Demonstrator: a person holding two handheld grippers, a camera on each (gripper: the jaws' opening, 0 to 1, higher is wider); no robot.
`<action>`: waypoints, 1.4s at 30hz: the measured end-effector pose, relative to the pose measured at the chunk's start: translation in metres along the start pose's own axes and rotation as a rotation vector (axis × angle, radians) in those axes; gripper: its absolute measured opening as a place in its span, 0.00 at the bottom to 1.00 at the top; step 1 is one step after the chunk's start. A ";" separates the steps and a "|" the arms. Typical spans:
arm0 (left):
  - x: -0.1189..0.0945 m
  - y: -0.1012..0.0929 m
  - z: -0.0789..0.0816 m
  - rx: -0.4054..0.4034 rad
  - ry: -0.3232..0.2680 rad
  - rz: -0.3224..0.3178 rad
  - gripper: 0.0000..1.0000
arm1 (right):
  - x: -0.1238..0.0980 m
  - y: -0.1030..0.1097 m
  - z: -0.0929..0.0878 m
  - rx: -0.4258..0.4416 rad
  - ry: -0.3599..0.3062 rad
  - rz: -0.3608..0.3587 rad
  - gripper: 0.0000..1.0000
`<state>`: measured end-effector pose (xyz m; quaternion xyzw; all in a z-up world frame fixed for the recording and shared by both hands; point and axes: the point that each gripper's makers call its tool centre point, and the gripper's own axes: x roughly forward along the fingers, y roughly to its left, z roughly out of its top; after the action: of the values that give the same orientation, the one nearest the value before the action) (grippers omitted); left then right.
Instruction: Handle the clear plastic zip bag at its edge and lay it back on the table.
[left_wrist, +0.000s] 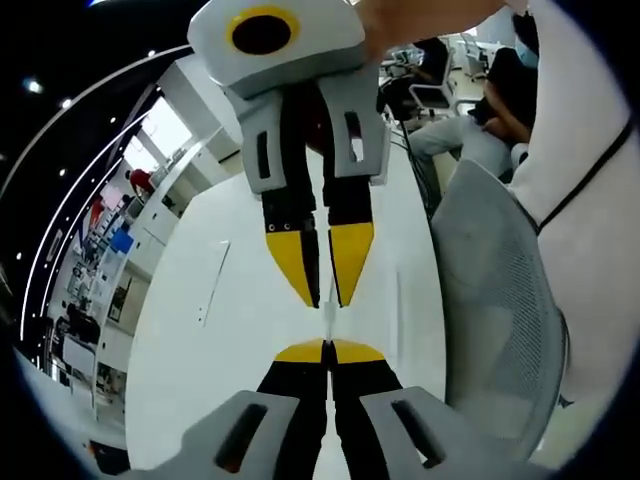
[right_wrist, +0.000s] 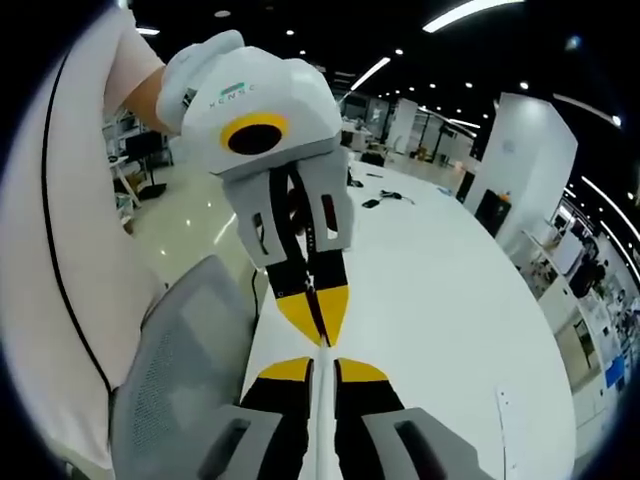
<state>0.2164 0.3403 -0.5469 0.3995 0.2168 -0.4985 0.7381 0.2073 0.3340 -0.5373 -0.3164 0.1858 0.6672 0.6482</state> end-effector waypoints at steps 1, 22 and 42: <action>0.000 0.000 0.000 0.000 -0.001 -0.001 0.00 | 0.001 0.000 0.000 0.000 -0.001 0.000 0.04; 0.000 -0.002 -0.001 -0.017 -0.005 -0.002 0.00 | 0.009 0.001 -0.003 -0.032 0.021 -0.004 0.00; -0.002 -0.007 0.000 -0.021 -0.013 -0.006 0.00 | 0.009 0.006 -0.003 -0.058 0.024 0.008 0.00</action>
<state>0.2092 0.3398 -0.5477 0.3879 0.2183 -0.5009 0.7423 0.2028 0.3379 -0.5464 -0.3421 0.1752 0.6710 0.6340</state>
